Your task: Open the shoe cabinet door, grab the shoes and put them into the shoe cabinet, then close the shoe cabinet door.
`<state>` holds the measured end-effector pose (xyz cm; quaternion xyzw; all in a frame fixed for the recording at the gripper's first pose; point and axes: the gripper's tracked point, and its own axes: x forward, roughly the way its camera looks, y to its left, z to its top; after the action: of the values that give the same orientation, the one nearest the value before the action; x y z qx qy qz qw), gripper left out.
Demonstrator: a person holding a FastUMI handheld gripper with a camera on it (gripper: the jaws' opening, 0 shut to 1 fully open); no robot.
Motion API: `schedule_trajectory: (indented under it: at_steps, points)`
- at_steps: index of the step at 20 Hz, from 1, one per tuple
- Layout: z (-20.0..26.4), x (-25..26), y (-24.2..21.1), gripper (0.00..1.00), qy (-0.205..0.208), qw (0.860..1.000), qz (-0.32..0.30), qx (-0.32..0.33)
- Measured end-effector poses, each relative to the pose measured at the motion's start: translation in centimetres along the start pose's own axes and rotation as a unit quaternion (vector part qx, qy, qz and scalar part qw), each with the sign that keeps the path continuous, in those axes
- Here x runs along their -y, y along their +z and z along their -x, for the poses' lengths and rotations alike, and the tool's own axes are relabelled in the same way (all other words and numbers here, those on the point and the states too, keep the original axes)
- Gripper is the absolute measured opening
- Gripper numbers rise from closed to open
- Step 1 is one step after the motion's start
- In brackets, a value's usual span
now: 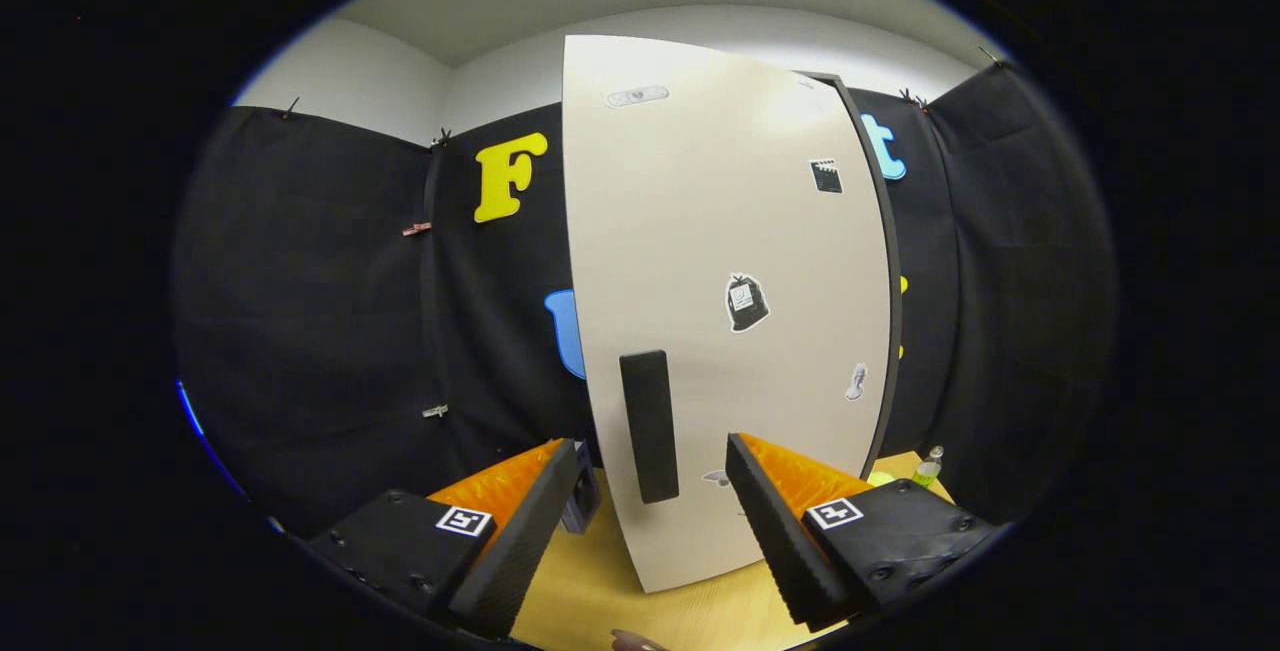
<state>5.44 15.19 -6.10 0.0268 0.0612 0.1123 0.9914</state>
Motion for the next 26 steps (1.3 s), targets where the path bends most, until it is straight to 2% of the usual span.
schedule_trajectory:
  at_steps: [26]
  points:
    - [-0.14, -0.18, 0.53, 0.98, -0.007, 1.0, 0.012, 0.015]
